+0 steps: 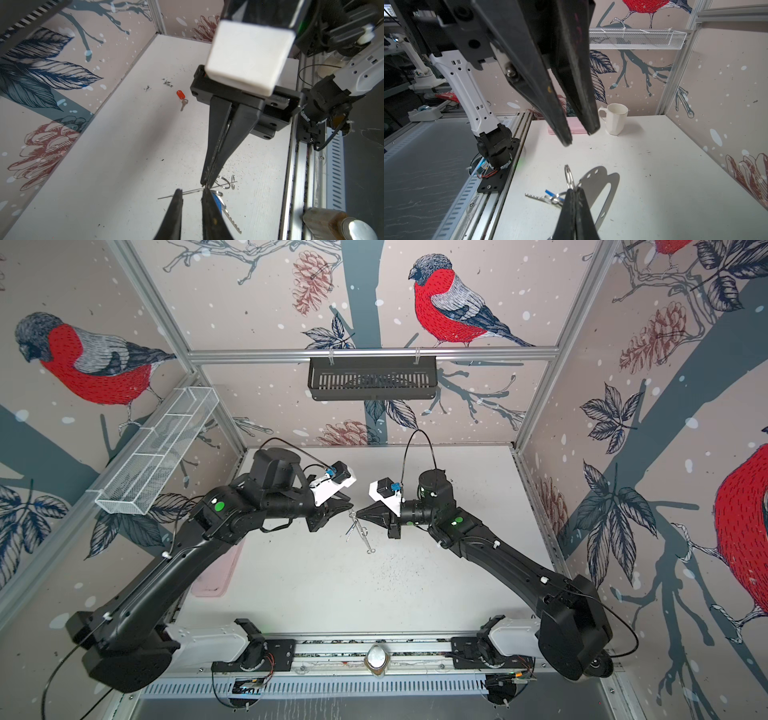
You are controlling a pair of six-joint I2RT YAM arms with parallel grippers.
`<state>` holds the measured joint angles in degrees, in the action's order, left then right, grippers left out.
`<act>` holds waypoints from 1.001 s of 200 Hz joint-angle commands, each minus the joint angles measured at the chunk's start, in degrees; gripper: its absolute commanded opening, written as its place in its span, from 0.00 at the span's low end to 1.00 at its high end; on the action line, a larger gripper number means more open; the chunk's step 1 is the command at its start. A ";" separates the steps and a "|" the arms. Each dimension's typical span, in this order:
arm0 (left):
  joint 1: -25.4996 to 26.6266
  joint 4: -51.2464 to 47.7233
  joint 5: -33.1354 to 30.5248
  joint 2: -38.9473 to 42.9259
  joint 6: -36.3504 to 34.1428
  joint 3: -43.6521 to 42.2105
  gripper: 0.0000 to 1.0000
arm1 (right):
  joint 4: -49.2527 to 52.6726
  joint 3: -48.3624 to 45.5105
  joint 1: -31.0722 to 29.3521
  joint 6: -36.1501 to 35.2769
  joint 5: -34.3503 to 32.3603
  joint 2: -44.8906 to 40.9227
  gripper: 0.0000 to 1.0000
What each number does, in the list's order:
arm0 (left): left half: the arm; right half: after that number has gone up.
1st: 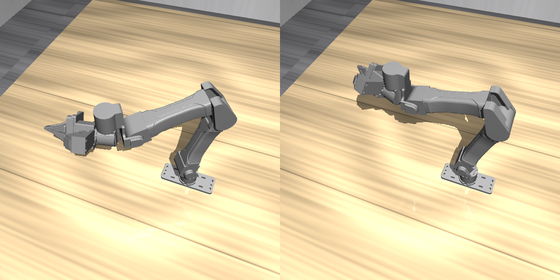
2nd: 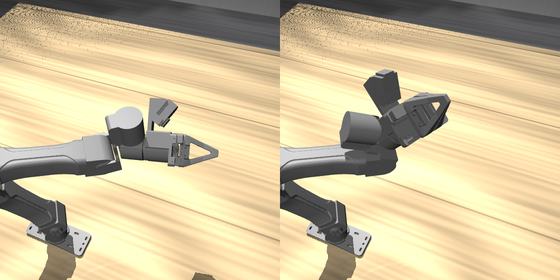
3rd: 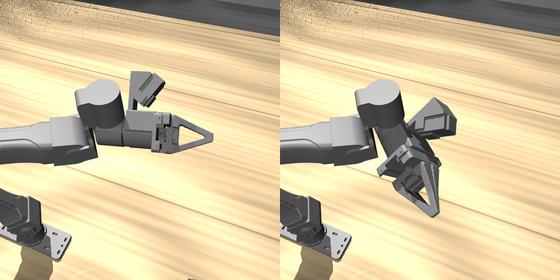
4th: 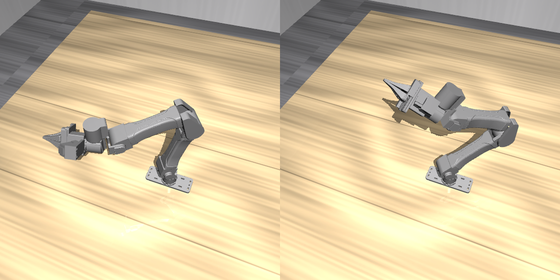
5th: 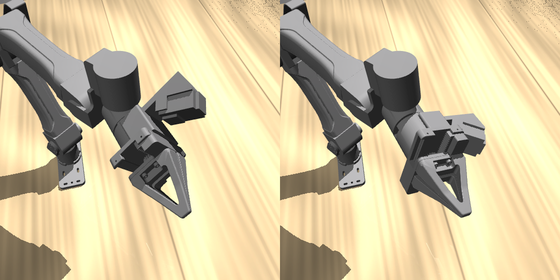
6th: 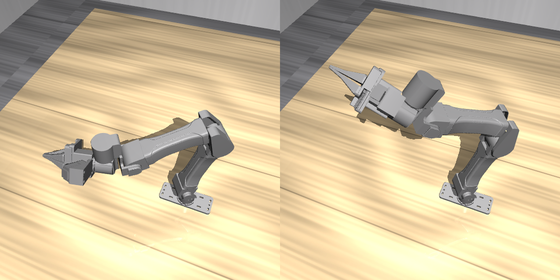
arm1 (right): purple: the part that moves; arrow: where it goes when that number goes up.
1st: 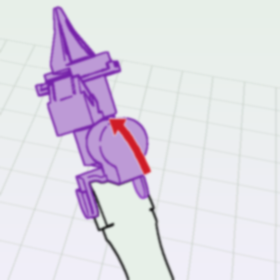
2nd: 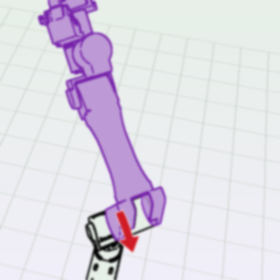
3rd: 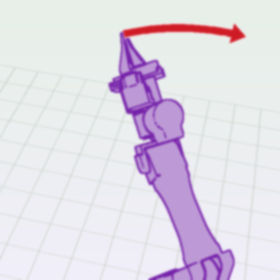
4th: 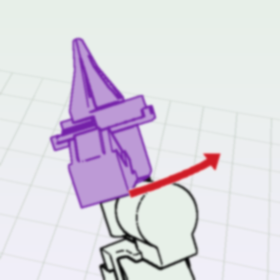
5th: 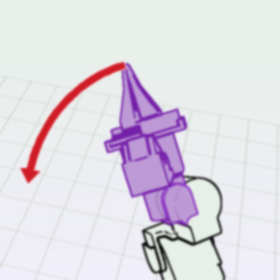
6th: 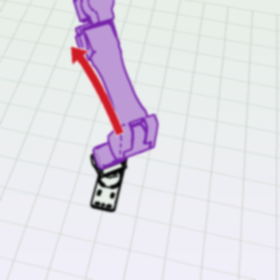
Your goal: Put the keys on the keyring
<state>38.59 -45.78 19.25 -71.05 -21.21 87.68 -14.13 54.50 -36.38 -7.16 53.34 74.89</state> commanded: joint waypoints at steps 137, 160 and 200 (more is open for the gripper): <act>-7.65 39.80 14.25 16.21 13.87 -21.87 0.21 | -48.90 -2.51 0.96 39.50 -2.89 4.65 0.00; -8.34 41.52 16.97 15.45 13.92 -22.20 0.23 | -51.46 -2.13 0.92 41.44 -2.83 5.13 0.00; -8.84 43.56 22.11 13.45 14.27 -21.66 0.24 | -52.83 -1.67 0.78 42.49 -2.28 5.69 0.00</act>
<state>30.11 -6.85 36.12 -56.90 -7.68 65.60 -62.15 52.27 -35.46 33.21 51.03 80.31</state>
